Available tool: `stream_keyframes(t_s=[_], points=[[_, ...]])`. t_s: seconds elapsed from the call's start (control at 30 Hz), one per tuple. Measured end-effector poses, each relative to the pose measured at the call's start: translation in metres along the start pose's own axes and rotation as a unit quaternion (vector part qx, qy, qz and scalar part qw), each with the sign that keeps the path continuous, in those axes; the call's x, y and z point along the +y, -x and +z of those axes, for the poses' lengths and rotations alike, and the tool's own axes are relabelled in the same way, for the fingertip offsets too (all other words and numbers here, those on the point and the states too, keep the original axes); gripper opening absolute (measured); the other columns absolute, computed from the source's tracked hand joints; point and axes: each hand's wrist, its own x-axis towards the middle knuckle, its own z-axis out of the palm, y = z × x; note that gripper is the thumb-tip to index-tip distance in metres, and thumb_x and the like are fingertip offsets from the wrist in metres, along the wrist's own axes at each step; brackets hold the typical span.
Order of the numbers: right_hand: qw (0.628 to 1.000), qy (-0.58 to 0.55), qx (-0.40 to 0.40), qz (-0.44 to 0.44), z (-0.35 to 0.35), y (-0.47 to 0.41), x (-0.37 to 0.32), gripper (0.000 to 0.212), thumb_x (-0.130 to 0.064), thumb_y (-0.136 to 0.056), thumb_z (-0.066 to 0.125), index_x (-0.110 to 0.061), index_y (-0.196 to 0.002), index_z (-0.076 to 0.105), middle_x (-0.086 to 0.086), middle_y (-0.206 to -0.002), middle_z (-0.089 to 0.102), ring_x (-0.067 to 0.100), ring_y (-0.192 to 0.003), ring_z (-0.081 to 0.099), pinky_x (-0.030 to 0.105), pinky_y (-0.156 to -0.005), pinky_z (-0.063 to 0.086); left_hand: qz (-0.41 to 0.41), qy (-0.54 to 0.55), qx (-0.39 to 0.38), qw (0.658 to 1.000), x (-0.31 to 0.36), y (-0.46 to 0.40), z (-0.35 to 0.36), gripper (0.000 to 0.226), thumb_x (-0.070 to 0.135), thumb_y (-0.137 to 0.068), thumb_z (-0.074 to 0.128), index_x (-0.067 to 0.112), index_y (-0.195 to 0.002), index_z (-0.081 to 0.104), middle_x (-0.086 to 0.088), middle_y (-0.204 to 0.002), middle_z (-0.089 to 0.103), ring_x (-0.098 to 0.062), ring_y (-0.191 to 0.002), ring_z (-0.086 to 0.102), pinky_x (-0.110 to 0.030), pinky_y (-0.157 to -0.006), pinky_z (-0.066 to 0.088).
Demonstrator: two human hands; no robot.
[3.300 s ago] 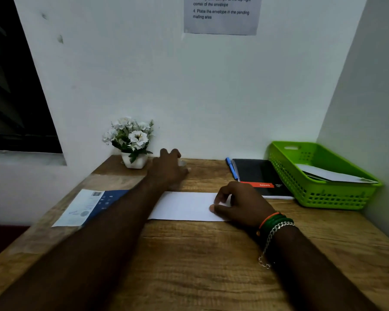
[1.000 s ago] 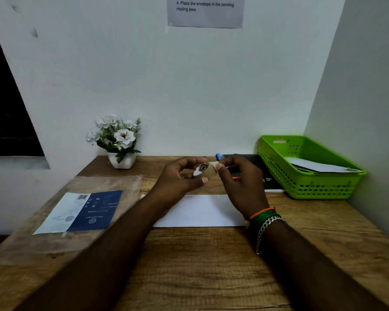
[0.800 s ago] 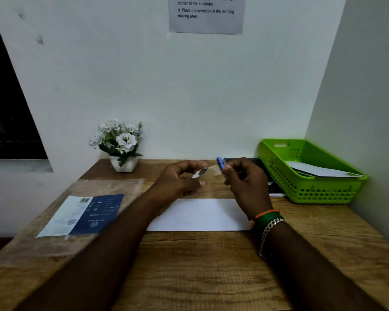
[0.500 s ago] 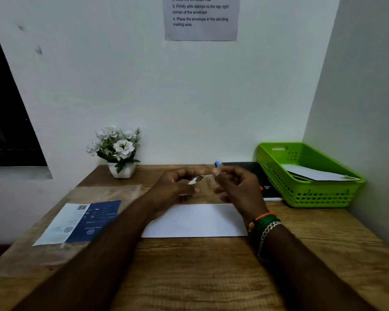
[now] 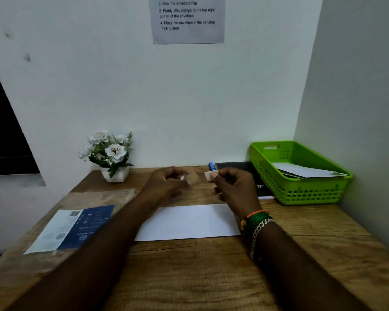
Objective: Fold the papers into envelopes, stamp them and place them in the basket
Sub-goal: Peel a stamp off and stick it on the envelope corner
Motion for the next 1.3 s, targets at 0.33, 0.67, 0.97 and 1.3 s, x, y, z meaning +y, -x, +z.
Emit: stream_keyframes(t_s=[0.33,0.67,0.97,1.3], points=[[0.981,0.180,0.035,-0.063,-0.008,-0.009,0.018,0.006,-0.020,-0.077,0.085,-0.017,-0.078,0.080,-0.008,-0.070,0.075,0.000,-0.068,0.071,0.013,-0.066,0.053,0.033,-0.484,0.134,0.864,-0.028,-0.061,-0.052,0.035,0.023,-0.087,0.071,0.017,-0.122,0.071,-0.010,-0.126,0.064,-0.031,-0.116,0.063,-0.038,-0.097,0.052],[0.983,0.154,0.010,-0.097,0.000,-0.001,0.007,0.014,-0.009,-0.074,0.086,-0.019,-0.075,0.077,-0.009,-0.081,0.075,0.002,-0.074,0.072,0.018,-0.071,0.057,0.050,-0.199,0.124,0.971,0.016,0.006,0.021,0.021,0.033,-0.091,0.073,0.018,-0.105,0.077,-0.003,-0.095,0.076,-0.012,-0.079,0.069,-0.024,-0.073,0.052],[0.962,0.220,-0.063,-0.152,-0.001,0.008,-0.001,0.016,-0.008,-0.067,0.090,-0.014,-0.079,0.080,-0.004,-0.080,0.077,0.006,-0.073,0.072,0.025,-0.071,0.059,-0.093,0.168,0.026,0.981,0.001,0.024,0.034,0.022,0.000,-0.090,0.072,0.002,-0.111,0.072,-0.018,-0.103,0.077,-0.020,-0.081,0.074,-0.028,-0.076,0.062],[0.989,0.077,-0.103,0.078,-0.021,0.006,-0.016,0.020,-0.002,-0.078,0.081,0.002,-0.096,0.072,0.017,-0.077,0.075,0.018,-0.068,0.073,0.024,-0.057,0.054,0.079,-0.060,0.017,0.995,-0.001,0.023,0.031,0.026,0.001,-0.082,0.081,0.014,-0.104,0.077,-0.006,-0.076,0.077,-0.012,-0.073,0.075,-0.017,-0.063,0.056]])
